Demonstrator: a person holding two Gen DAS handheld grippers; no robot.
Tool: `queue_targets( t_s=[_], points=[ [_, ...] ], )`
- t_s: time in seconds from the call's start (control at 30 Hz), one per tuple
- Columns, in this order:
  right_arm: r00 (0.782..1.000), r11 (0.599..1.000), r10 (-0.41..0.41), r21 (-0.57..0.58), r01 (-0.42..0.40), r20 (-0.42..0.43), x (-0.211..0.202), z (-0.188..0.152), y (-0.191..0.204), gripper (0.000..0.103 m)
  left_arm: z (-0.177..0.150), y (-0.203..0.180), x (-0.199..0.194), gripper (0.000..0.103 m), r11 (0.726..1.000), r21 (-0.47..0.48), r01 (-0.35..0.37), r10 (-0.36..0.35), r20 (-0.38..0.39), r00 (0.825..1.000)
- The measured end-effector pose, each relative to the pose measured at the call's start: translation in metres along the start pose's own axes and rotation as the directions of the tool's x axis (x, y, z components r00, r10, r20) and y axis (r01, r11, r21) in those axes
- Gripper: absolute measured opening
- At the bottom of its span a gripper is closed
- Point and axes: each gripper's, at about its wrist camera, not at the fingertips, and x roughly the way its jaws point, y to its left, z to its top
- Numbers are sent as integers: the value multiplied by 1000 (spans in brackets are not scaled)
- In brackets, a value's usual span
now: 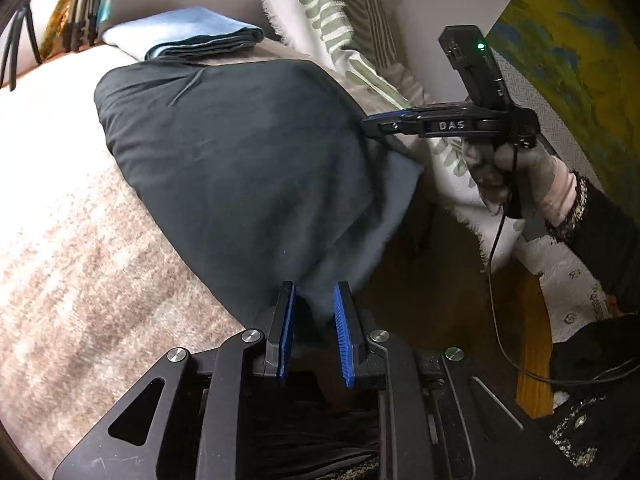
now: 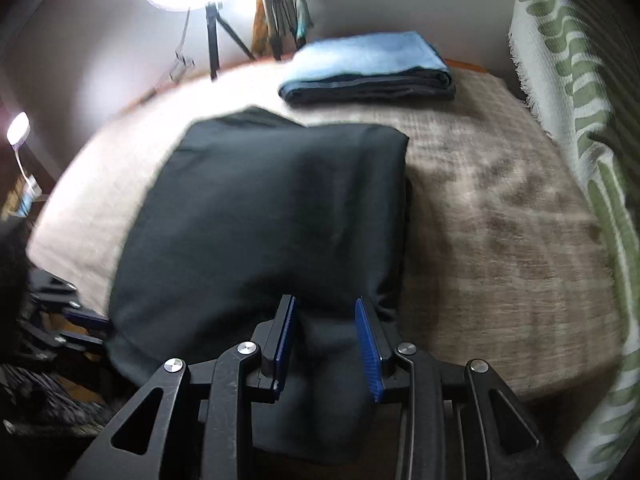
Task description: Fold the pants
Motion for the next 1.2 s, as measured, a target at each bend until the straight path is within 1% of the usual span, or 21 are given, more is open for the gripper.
queue_targets(
  t_s=[0.1, 0.17, 0.2, 0.23, 0.27, 0.33, 0.37, 0.43, 0.5, 0.57, 0.7, 0.8, 0.83, 0.9, 0.97, 1.0, 1.07, 1.1, 1.13, 1.17, 1.2],
  points=[
    [999, 1000, 30, -2, -31, -25, -6, 5, -5, 33, 3, 2, -10, 17, 1000, -11, -6, 6, 1, 1000],
    [998, 998, 59, 20, -59, -1, -15, 12, -13, 49, 10, 10, -21, 18, 999, -45, -14, 15, 29, 999],
    [997, 997, 70, 34, -70, 13, -18, 15, -18, 73, 16, 18, -29, 30, 996, -84, -9, 14, 56, 998],
    [997, 995, 79, 52, -81, 25, -19, 19, -23, 91, 22, 30, -36, 55, 991, -132, -8, 20, 85, 996],
    [994, 992, 96, 81, -100, 50, -20, 24, -33, 92, 25, 37, -40, 64, 987, -161, -10, 27, 103, 994],
    [990, 983, 119, 129, -127, 69, -16, 32, -47, 91, 36, 55, -47, 65, 972, -234, 3, 32, 144, 989],
    [985, 971, 158, 173, -168, 68, -9, 37, -59, 91, 41, 64, -46, 65, 966, -260, 18, 21, 148, 989],
    [973, 946, 223, 228, -231, 62, 3, 42, -72, 91, 50, 83, -40, 65, 945, -324, 49, -4, 139, 990],
    [949, 915, 313, 256, -313, 42, 21, 46, -81, 90, 54, 101, -30, 65, 916, -395, 71, -25, 122, 992],
    [941, 911, 336, 248, -331, 22, 35, 47, -82, 89, 56, 112, -20, 65, 896, -436, 88, -41, 116, 992],
    [916, 889, 402, 245, -386, -15, 56, 44, -80, 87, 58, 123, -5, 65, 881, -464, 94, -58, 92, 994],
    [892, 868, 451, 228, -441, 8, 59, 43, -79, 87, 61, 128, 0, 65, 882, -458, 115, -77, 100, 992],
    [884, 858, 468, 228, -460, 19, 59, 43, -80, 83, 61, 129, 0, 65, 883, -454, 119, -81, 103, 991],
    [853, 829, 522, 220, -514, 24, 64, 43, -76, 75, 64, 133, 3, 65, 877, -458, 145, -102, 118, 988],
    [839, 817, 544, 208, -538, 36, 68, 45, -69, 71, 66, 138, 4, 65, 868, -465, 177, -128, 135, 983],
    [834, 812, 550, 209, -545, 39, 70, 45, -66, 62, 67, 141, 5, 65, 865, -467, 183, -130, 144, 981],
    [826, 800, 561, 224, -556, 47, 74, 46, -63, 52, 71, 139, 7, 61, 871, -458, 179, -128, 142, 982],
    [827, 800, 560, 230, -555, 49, 76, 47, -60, 47, 73, 139, 9, 54, 873, -458, 169, -116, 141, 983],
    [831, 803, 554, 231, -549, 48, 76, 48, -58, 43, 73, 139, 11, 40, 871, -464, 162, -109, 138, 984],
    [842, 818, 538, 217, -533, 43, 72, 51, -53, 40, 74, 141, 14, 31, 866, -474, 157, -107, 132, 985],
    [853, 832, 521, 201, -517, 38, 68, 52, -49, 36, 73, 144, 17, 17, 857, -489, 161, -109, 133, 985]
  ],
)
